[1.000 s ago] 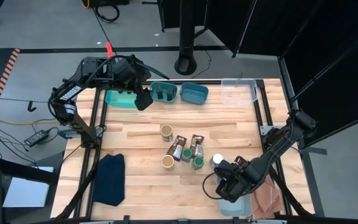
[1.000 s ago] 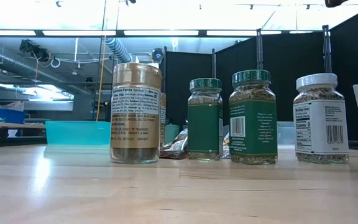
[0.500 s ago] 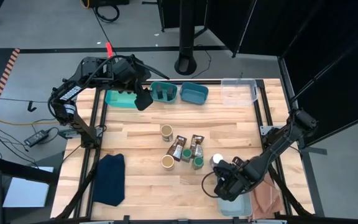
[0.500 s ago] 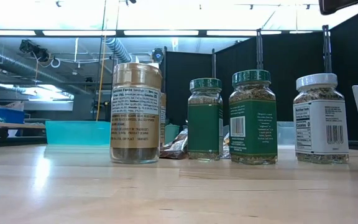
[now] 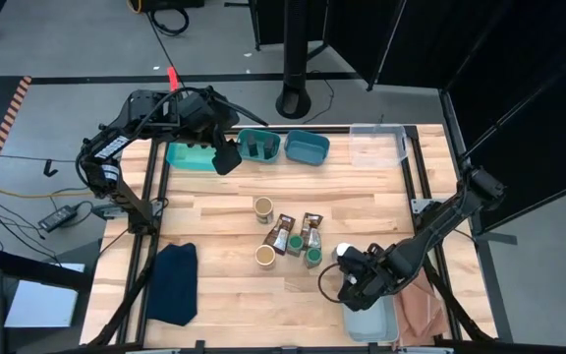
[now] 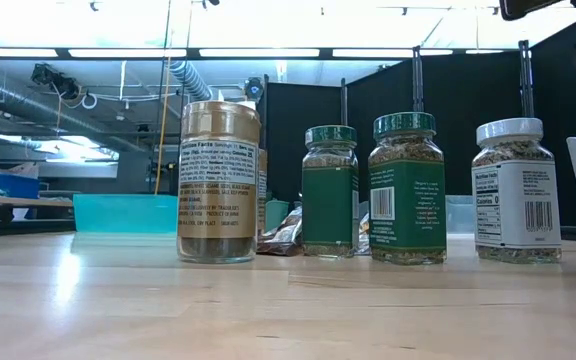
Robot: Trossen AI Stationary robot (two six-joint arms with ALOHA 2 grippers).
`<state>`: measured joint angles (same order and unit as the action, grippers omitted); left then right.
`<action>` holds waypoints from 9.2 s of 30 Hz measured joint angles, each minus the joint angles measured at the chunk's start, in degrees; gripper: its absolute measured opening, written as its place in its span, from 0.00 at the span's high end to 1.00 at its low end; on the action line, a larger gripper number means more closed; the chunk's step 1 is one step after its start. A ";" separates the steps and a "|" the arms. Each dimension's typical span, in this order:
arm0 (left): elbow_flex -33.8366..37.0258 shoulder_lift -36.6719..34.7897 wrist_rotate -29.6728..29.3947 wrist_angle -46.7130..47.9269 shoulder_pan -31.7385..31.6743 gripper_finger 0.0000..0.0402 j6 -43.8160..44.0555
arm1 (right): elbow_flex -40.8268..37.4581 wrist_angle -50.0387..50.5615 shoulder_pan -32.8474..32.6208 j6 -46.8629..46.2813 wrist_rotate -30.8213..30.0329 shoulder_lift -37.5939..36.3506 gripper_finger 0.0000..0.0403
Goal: Sort spices by type
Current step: Put the white seasoning bottle into the gray bin, then put the right green seasoning bottle into the blue bin
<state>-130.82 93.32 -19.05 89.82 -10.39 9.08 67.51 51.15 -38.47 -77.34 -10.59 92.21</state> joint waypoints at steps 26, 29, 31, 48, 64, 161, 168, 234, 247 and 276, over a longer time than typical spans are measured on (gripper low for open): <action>0.00 0.00 -0.02 0.05 -0.11 0.34 -1.58 | -0.19 5.76 16.76 17.90 2.00 -8.01 0.18; 0.00 0.00 -0.02 0.11 -0.11 0.34 -1.59 | -1.61 4.91 17.22 17.98 3.48 -7.99 0.18; -0.01 0.00 -0.02 0.11 -0.11 0.34 -1.58 | -3.18 2.36 17.30 17.55 4.68 -8.00 0.18; 0.00 0.00 -0.04 0.07 -0.11 0.34 -1.57 | -12.43 -8.92 17.67 15.73 5.97 -7.97 0.19; 0.00 0.00 -0.04 -0.15 -0.11 0.34 -1.57 | -13.42 -7.58 18.69 14.53 5.93 -8.16 0.40; 0.00 0.00 -1.57 -3.19 -0.11 0.34 -4.11 | 18.87 21.10 -19.00 -31.16 -9.52 14.79 0.47; 0.00 0.00 -2.08 -3.19 -0.11 0.34 -4.26 | 18.08 20.57 -18.96 -31.23 -9.46 15.62 0.42; -0.04 -10.23 14.75 0.20 -9.86 0.34 -5.64 | 24.92 11.70 14.37 44.83 -6.08 13.54 0.34; 3.56 -11.33 16.39 -0.49 -9.86 0.34 -3.35 | 6.96 -12.77 15.58 49.82 0.35 4.14 0.32; 28.71 -14.38 16.36 -12.85 -9.86 0.34 -1.27 | -5.94 -27.64 19.86 50.54 4.50 0.47 0.33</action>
<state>-102.11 78.94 -2.69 76.97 -20.25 7.81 61.56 23.51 -18.61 -26.80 -6.10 92.68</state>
